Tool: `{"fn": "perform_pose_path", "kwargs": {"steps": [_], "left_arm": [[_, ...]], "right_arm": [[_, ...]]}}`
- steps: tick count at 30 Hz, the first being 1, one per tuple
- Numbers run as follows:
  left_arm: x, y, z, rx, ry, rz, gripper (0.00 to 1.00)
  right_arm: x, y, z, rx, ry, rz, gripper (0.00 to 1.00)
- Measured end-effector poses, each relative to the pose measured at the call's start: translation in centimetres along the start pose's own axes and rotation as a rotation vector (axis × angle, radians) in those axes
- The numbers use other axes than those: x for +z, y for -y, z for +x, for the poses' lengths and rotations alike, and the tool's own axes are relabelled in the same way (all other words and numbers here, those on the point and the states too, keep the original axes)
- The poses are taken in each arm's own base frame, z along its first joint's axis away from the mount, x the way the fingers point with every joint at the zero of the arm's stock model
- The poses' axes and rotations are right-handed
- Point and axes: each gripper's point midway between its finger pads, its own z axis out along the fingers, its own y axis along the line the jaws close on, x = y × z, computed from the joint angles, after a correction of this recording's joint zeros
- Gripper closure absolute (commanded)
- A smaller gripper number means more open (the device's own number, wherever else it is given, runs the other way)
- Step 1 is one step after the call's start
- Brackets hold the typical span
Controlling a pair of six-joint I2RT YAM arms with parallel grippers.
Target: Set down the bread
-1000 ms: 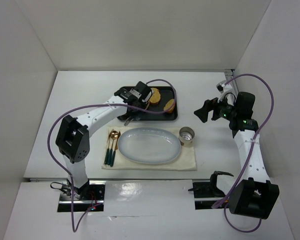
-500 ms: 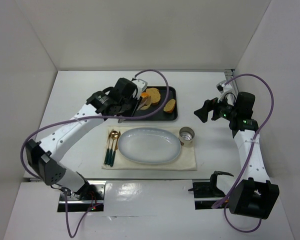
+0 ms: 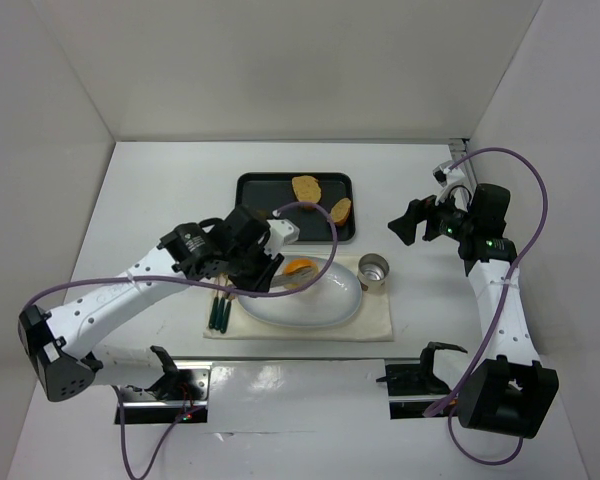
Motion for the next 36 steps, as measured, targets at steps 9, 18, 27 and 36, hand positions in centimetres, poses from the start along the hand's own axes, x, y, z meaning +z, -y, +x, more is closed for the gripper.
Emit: {"fn": "perform_pose_path", "kwargs": {"steps": [9,18,27,36], "left_arm": [[1.2,0.4,2.9,-0.013,-0.091,0.018,0.66],[0.9,0.7,2.8,-0.012,-0.078,0.037,0.41],[-0.2,1.0,2.5,-0.014,-0.035,0.055,0.42],[-3.2,-3.6,0.1,-0.136,0.123,-0.14,0.43]], "right_arm": [[0.0,0.0,0.0,0.001,-0.001,0.0,0.0],[0.1,0.1,0.2,0.006,-0.006,-0.001,0.0],[0.1,0.1,0.2,0.006,-0.006,-0.001,0.0],[0.1,0.1,0.2,0.007,-0.007,-0.001,0.0]]}}
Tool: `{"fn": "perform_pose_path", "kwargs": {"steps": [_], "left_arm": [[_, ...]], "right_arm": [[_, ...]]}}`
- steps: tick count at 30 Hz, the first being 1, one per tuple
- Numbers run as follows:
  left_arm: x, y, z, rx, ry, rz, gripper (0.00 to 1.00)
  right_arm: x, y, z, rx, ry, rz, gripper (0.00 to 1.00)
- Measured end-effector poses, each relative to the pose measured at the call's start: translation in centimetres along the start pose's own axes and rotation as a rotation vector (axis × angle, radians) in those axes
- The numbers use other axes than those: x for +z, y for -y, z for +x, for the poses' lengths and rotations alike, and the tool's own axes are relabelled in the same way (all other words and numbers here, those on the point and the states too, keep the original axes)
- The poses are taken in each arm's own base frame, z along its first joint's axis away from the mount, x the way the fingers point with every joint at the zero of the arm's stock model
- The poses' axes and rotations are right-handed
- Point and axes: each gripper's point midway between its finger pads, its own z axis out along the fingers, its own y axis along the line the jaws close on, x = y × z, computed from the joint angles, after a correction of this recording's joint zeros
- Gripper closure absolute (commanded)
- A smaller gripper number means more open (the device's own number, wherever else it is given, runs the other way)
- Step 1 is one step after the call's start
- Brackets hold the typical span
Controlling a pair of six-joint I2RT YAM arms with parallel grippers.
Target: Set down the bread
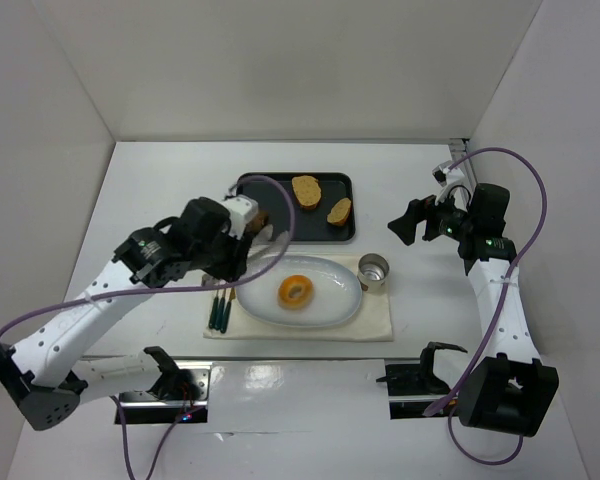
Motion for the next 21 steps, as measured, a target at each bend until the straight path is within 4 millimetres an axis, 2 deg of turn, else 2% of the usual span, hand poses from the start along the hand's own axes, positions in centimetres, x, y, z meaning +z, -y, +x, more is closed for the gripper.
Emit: {"fn": "perform_pose_path", "kwargs": {"steps": [4,7,10,17,21], "left_arm": [[-1.2,-5.6,-2.3,-0.144,0.151,-0.16,0.43],[-0.9,-11.2,-2.5,-0.277,0.229,-0.299,0.43],[0.7,-16.3,-0.5,-0.399,0.201,-0.433,0.43],[5.5,-25.2,2.9,-0.59,0.095,-0.624,0.43],[7.5,-27.8,5.9,-0.624,0.007,-0.702,0.43]], "right_arm": [[0.0,0.0,0.0,0.0,0.0,-0.001,0.0],[0.0,-0.1,0.0,0.001,0.0,-0.004,0.0],[0.0,-0.2,0.0,0.002,0.0,-0.009,0.0],[0.0,-0.4,0.0,-0.001,0.0,-0.021,0.0],[-0.1,-0.5,-0.1,-0.01,0.004,-0.023,0.0]]}}
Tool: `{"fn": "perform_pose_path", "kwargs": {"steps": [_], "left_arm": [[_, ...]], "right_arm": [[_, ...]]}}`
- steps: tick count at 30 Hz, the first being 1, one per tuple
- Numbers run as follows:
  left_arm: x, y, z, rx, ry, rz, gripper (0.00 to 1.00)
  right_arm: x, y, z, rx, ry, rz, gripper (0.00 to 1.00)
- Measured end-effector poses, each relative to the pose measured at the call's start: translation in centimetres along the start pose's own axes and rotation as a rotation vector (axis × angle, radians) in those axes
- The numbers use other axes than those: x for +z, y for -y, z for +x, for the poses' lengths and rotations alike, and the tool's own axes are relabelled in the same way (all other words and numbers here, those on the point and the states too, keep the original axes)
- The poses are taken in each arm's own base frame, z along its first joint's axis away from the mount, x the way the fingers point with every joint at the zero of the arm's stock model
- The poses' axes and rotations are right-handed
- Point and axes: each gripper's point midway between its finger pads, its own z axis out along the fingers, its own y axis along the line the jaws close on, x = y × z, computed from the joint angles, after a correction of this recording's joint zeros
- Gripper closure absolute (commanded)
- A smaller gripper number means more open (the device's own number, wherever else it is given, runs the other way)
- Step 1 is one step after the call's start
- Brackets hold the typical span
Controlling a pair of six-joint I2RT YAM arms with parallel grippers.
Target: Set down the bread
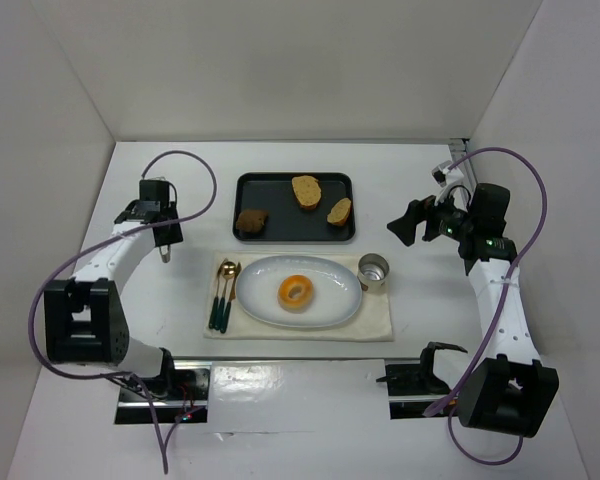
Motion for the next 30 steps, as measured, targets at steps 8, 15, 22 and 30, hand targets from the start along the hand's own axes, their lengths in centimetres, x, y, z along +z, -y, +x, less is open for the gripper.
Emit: {"fn": "perform_pose_path", "kwargs": {"steps": [8,15,22,30], "left_arm": [[5.2,-1.2,3.3,0.035,-0.14,-0.072,0.37],[6.7,-1.1,4.9,0.035,-0.213,-0.054,0.2],[6.2,-0.8,4.4,0.006,-0.203,-0.032,0.0],[-1.9,1.9,-0.6,-0.036,0.077,0.112,0.0]], "right_arm": [[0.0,-0.1,-0.1,-0.004,0.0,-0.003,0.0],[0.0,-0.2,-0.1,-0.004,0.001,-0.008,0.0],[0.0,-0.2,-0.1,-0.002,0.002,-0.011,0.0],[-0.1,0.4,-0.3,0.094,0.007,0.046,0.0]]}}
